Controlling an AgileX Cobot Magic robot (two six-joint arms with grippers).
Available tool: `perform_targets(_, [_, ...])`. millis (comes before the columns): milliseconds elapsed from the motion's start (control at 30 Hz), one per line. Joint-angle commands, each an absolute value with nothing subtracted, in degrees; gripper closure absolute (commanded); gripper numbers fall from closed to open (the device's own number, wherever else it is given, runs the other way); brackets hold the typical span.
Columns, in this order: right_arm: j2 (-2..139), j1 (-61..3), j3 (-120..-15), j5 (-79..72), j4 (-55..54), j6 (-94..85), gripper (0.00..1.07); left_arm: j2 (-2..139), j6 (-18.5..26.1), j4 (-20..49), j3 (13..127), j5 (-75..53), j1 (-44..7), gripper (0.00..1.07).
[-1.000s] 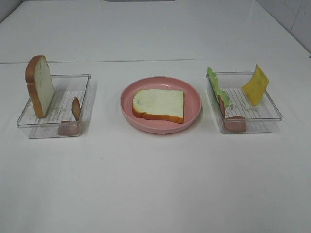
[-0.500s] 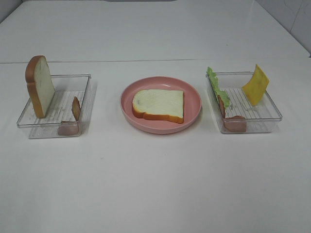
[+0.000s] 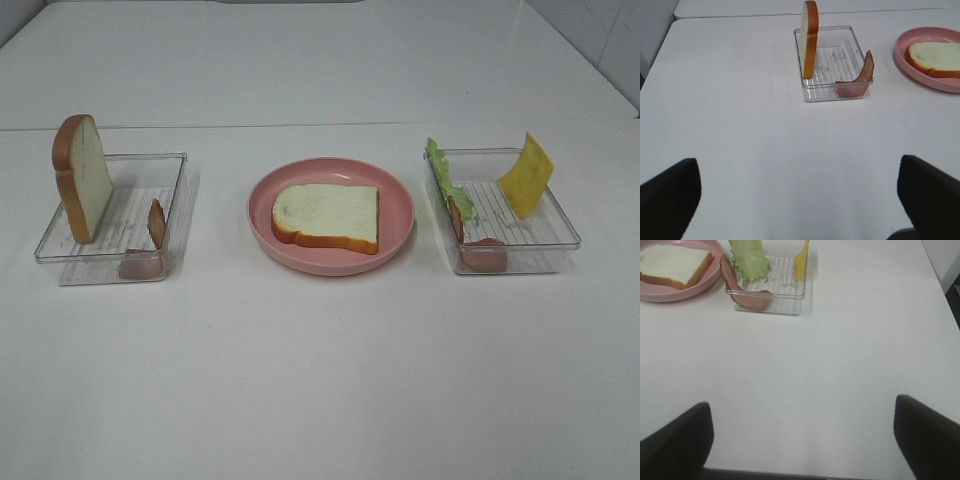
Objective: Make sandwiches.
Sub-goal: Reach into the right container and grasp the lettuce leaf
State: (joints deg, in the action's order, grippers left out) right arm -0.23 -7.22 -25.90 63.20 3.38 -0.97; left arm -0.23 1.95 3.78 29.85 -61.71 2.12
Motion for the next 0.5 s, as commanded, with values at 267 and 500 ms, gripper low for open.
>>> perform_targets(267, [-1.8,-7.0,-25.9,62.9,3.4,-1.4,0.13,-1.3,2.0,3.8,29.8,-61.5,2.3,0.05])
perform_targets(500, [-1.8,-7.0,-25.9,62.9,3.4,-1.4,0.13,-1.3,2.0,3.8,29.8,-61.5,2.3,0.05])
